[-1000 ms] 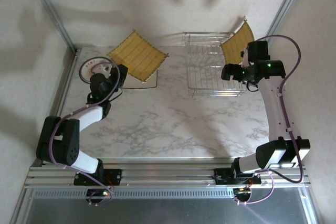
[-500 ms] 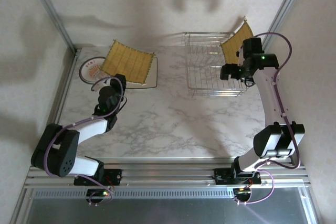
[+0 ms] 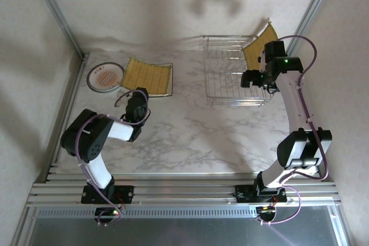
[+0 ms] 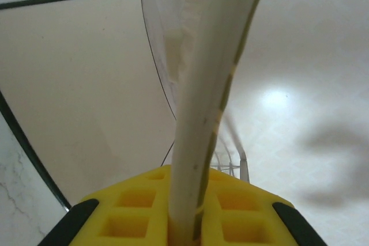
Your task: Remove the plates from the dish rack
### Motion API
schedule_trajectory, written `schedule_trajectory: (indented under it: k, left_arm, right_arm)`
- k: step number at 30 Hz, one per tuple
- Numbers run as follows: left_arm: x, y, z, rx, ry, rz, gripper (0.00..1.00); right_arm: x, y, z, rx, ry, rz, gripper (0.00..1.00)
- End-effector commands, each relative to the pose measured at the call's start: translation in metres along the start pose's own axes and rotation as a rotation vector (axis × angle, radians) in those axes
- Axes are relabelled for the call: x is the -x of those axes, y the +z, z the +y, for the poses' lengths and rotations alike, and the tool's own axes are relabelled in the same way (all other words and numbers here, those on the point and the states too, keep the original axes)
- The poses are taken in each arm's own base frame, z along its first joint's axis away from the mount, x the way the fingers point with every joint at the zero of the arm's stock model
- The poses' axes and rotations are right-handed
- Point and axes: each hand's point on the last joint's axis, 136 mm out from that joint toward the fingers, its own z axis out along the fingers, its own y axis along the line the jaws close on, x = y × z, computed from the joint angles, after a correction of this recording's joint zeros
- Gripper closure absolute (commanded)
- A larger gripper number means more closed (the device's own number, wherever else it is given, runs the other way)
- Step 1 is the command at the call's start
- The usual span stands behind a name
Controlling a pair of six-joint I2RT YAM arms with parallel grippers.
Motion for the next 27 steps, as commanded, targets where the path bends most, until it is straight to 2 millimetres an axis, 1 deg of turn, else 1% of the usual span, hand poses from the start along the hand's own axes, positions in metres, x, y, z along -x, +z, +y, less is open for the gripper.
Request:
schedule_trajectory:
  k: [1, 8, 13, 18, 22, 27]
  left_arm:
    - [0.006, 0.009, -0.056, -0.178, -0.130, -0.065, 1.00]
    - [-0.002, 0.024, -0.039, -0.131, -0.142, -0.091, 1.00]
    - [-0.008, 0.030, -0.031, -0.093, -0.128, -0.105, 1.00]
    - [-0.008, 0.035, -0.028, -0.070, -0.100, -0.128, 1.00]
    - [-0.010, 0.041, -0.020, -0.045, -0.074, -0.120, 1.00]
    - [-0.013, 0.044, -0.009, -0.013, -0.052, -0.105, 1.00]
  right_arm:
    - [0.006, 0.002, -0.002, -0.014, -0.015, 0.006, 0.01]
    - [0.008, 0.005, -0.005, -0.036, -0.018, 0.015, 0.01]
    - [0.009, 0.007, -0.003, -0.026, -0.016, 0.013, 0.01]
    - [0.010, 0.009, -0.001, -0.013, -0.015, 0.014, 0.01]
    - [0.013, 0.009, 0.001, -0.005, -0.016, 0.012, 0.01]
    - [0.015, 0.012, 0.003, 0.007, -0.016, 0.012, 0.01]
